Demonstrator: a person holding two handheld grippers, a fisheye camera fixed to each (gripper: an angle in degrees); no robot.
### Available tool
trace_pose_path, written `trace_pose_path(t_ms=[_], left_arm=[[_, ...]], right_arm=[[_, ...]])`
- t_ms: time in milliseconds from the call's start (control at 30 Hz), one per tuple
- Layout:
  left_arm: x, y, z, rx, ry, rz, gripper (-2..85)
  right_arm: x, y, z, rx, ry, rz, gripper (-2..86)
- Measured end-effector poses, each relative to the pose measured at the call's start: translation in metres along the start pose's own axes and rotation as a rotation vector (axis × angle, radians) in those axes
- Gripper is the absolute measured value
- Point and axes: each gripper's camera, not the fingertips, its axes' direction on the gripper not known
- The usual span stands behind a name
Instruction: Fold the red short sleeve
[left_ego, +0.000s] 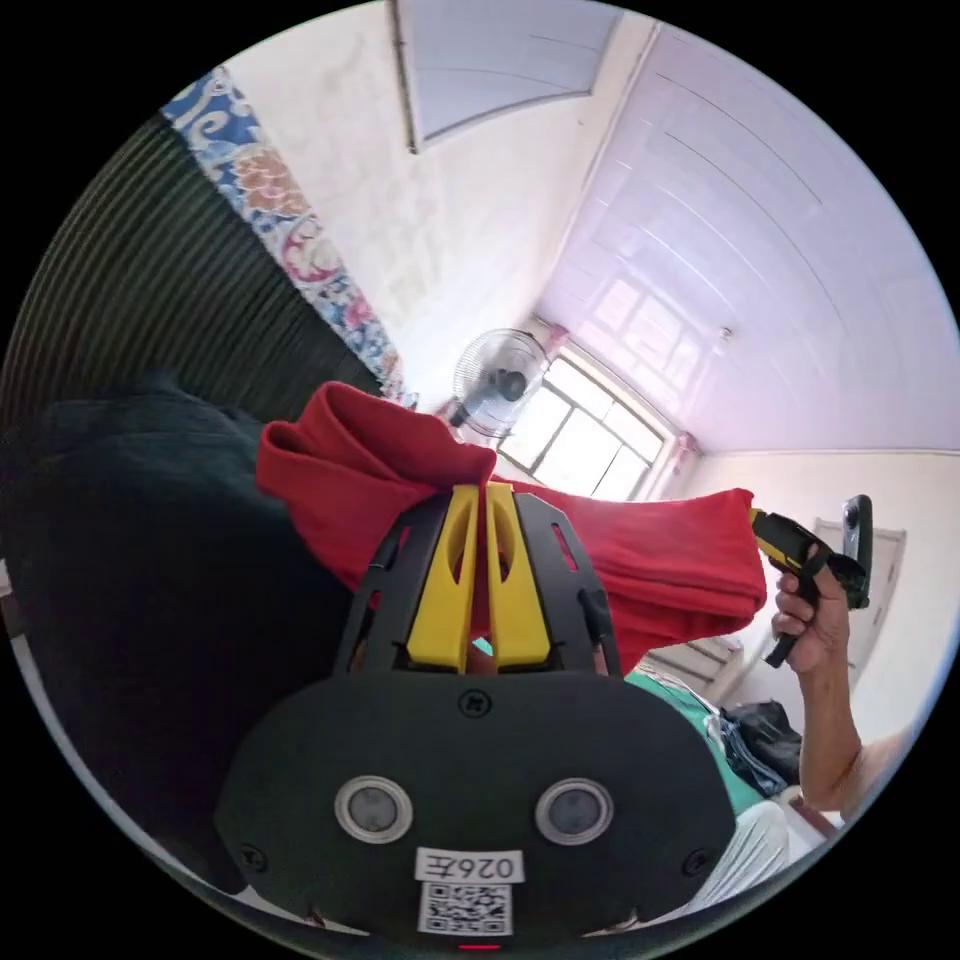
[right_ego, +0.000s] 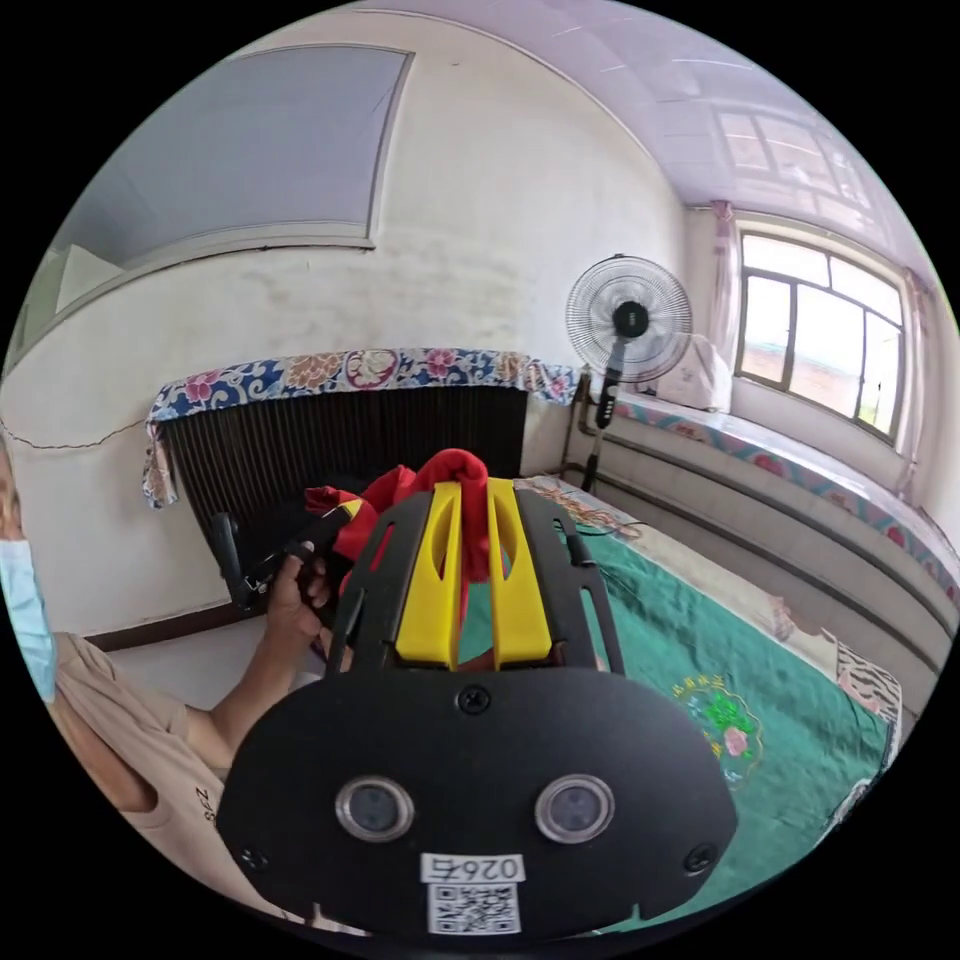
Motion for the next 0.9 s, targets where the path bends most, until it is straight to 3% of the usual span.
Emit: trace_pose_path(t_ms=[200, 267, 400, 533, 633, 733, 800, 900], left_arm=[[0.045, 0.041, 0.115, -0.204, 0.302, -0.006, -0.7], [0.044, 0.062, 0.174, -0.372, 0.436, -0.076, -0.7], [0.054, 0.090, 0.236, -0.484, 0.582, -0.117, -0.7], [0.085, 0.113, 0.286, -0.610, 0.648, -0.023, -0.7], [0.093, 0.129, 0.315, -0.674, 0.637, -0.010, -0.7], [0.088, 0.143, 0.344, -0.702, 0.682, -0.081, -0.7], [0.087, 0.149, 0.359, -0.708, 0.714, -0.114, -0.7], [0.093, 0.158, 0.381, -0.733, 0.760, -0.121, -0.7]], right_arm=[[0.108, -0.115, -0.064, -0.051, 0.191, 0.024, -0.3], [0.148, -0.150, -0.070, -0.093, 0.214, 0.047, -0.3], [0.253, -0.226, -0.103, -0.083, 0.238, 0.155, -0.5], [0.363, -0.281, -0.138, -0.032, 0.208, 0.303, -0.5], [0.461, -0.299, -0.149, -0.023, 0.203, 0.468, -0.5], [0.575, -0.307, -0.146, -0.172, 0.114, 0.799, -0.4], [0.651, -0.309, -0.159, -0.048, -0.146, 1.120, 0.0], [0.689, -0.336, -0.172, 0.085, -0.305, 1.333, 1.1]])
